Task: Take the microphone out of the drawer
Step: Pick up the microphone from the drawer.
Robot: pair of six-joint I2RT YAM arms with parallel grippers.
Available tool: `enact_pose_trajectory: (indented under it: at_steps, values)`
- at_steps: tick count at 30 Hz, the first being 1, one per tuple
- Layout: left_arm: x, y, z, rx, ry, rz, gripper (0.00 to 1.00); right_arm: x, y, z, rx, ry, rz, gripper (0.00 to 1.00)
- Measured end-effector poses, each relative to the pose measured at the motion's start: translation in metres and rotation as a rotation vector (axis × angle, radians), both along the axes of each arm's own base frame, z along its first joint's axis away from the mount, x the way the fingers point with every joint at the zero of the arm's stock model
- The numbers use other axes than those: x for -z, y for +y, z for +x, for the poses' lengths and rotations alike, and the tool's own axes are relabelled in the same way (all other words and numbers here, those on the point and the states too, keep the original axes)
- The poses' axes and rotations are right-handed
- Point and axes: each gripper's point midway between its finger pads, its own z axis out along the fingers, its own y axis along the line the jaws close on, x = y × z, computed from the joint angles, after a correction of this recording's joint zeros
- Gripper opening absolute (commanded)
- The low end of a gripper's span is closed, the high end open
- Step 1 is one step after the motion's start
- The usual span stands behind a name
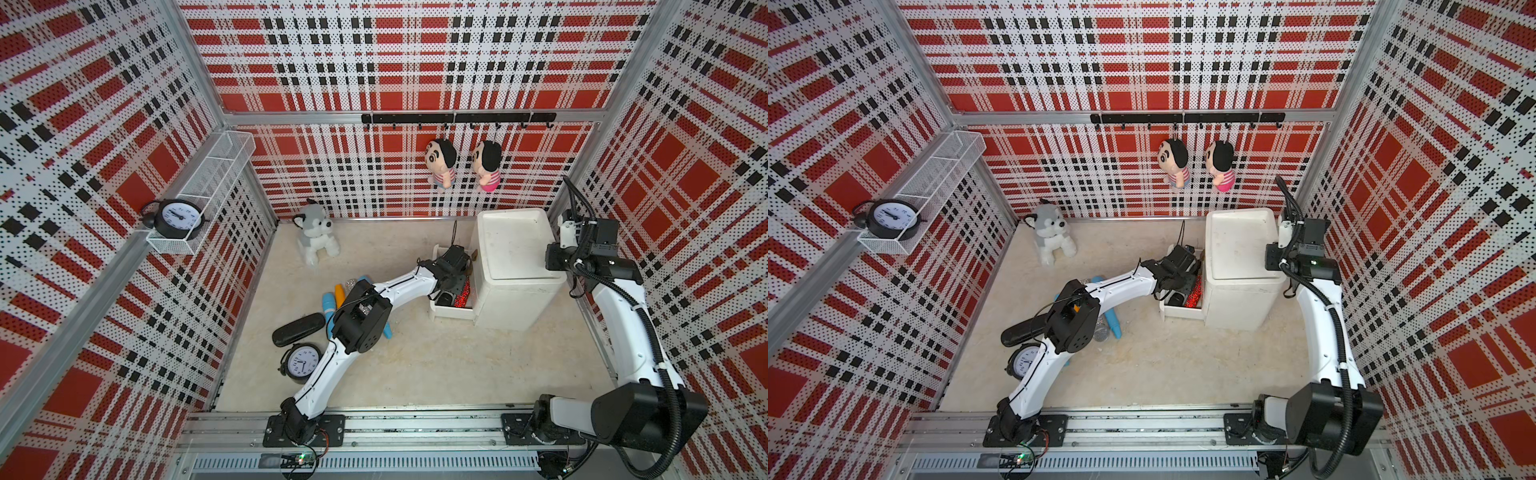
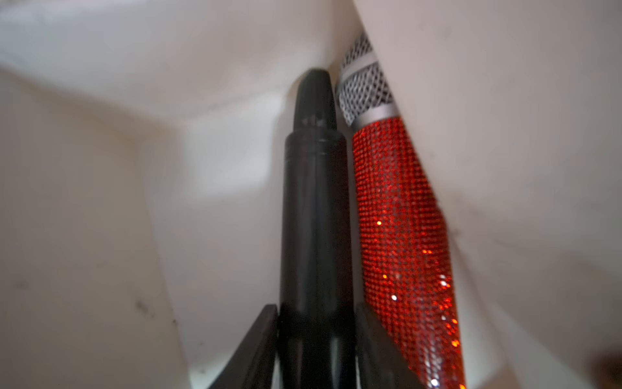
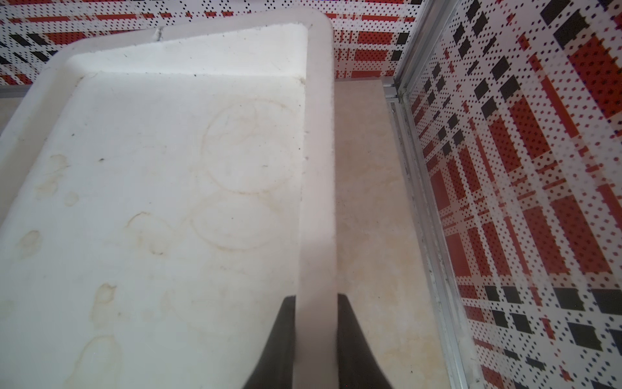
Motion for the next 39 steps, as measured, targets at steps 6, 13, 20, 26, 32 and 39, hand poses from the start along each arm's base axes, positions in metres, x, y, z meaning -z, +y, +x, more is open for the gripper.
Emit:
enact_pose_trajectory:
  at_steps: [6, 13, 20, 26, 32, 39]
  values:
    - [0.003, 0.002, 0.001, -0.012, 0.010, 0.001, 0.54, 0.000, 0.002, 0.000, -0.007, 0.002, 0.006, 0.00]
    - [0.005, 0.003, 0.003, -0.022, 0.020, 0.015, 0.48, 0.000, 0.003, 0.000, -0.012, 0.001, 0.008, 0.00]
    - [0.008, 0.007, 0.003, -0.028, 0.037, 0.036, 0.35, 0.000, 0.004, 0.000, -0.013, 0.001, 0.008, 0.00]
    - [0.007, 0.007, 0.003, -0.030, 0.063, 0.010, 0.23, 0.000, 0.004, 0.000, -0.016, 0.001, 0.010, 0.00]
    - [-0.002, 0.004, 0.002, -0.025, 0.116, -0.116, 0.11, 0.000, 0.004, 0.000, -0.016, 0.001, 0.010, 0.00]
    - [-0.010, 0.003, 0.002, -0.028, 0.144, -0.210, 0.00, 0.000, 0.004, 0.000, -0.016, 0.001, 0.011, 0.00]
